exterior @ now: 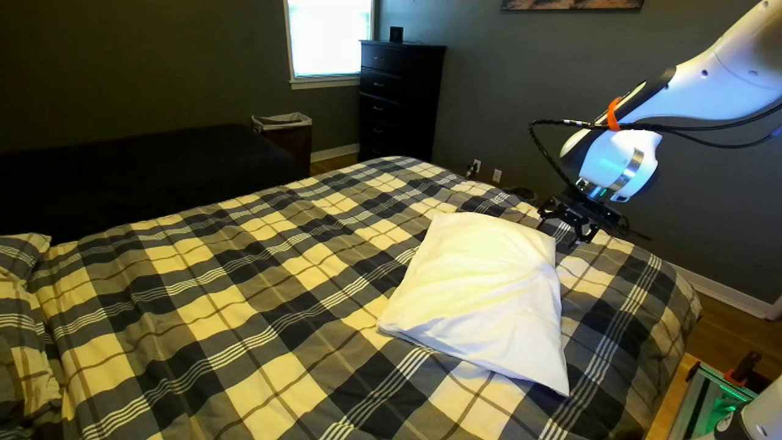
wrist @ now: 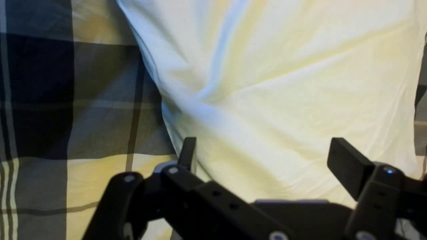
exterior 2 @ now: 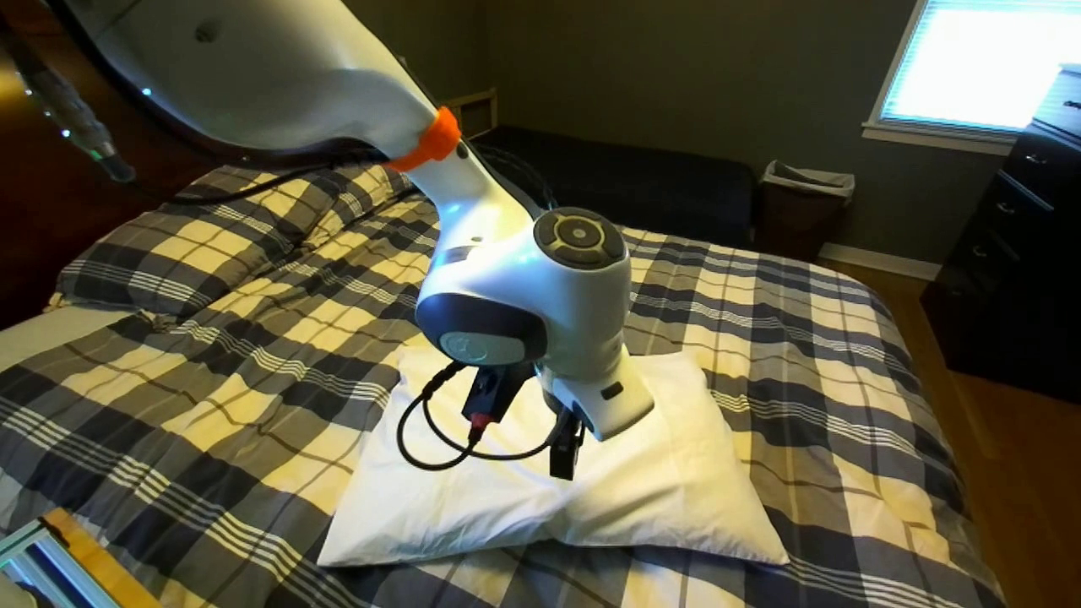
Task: Move the remote control backwards then place the white pillow over the remote.
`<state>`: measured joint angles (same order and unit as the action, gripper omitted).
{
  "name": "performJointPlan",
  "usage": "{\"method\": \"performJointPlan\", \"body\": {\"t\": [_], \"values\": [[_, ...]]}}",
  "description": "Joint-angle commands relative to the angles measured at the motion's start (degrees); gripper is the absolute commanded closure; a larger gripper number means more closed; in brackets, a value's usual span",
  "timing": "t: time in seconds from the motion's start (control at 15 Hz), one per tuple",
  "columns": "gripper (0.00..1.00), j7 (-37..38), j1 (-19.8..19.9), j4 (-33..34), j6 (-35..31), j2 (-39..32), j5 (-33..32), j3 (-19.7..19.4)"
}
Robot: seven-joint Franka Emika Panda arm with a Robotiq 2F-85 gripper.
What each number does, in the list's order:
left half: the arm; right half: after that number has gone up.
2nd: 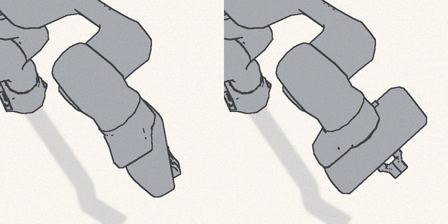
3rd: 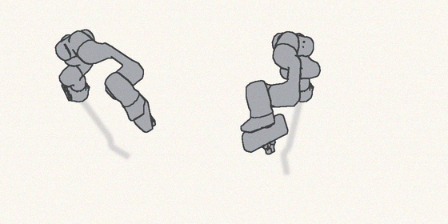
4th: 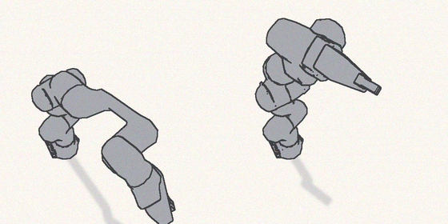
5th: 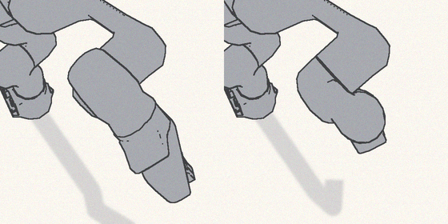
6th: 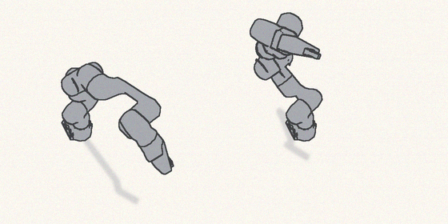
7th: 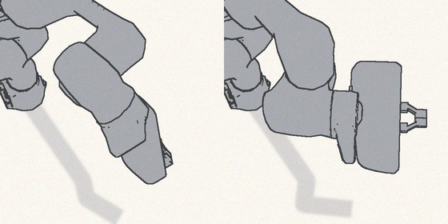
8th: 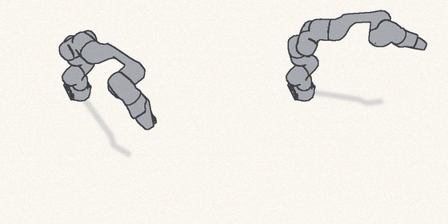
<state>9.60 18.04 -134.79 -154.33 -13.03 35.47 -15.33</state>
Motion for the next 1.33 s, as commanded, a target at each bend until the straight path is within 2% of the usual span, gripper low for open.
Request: {"method": "performJointPlan", "body": {"t": [0.0, 0.4, 0.67, 1.0, 1.07, 1.27], "values": [[0.0, -3.35, -0.7, -1.63, 0.38, 2.85, -8.31, -0.15], [0.0, -11.5, -0.85, -1.57, 5.16, 6.35, -18.69, 0.7], [0.0, -16.48, -0.91, -1.24, 9.92, 8.46, -23.34, 0.64], [0.0, -18.2, -0.99, -1.07, 12.31, 9.94, -26.78, 0.29], [0.0, -17.43, -1.07, -0.26, 10.83, 8.6, -24.83, 0.58], [0.0, -17.57, -1.09, -0.26, 10.93, 8.89, -25.69, 0.53]]}}
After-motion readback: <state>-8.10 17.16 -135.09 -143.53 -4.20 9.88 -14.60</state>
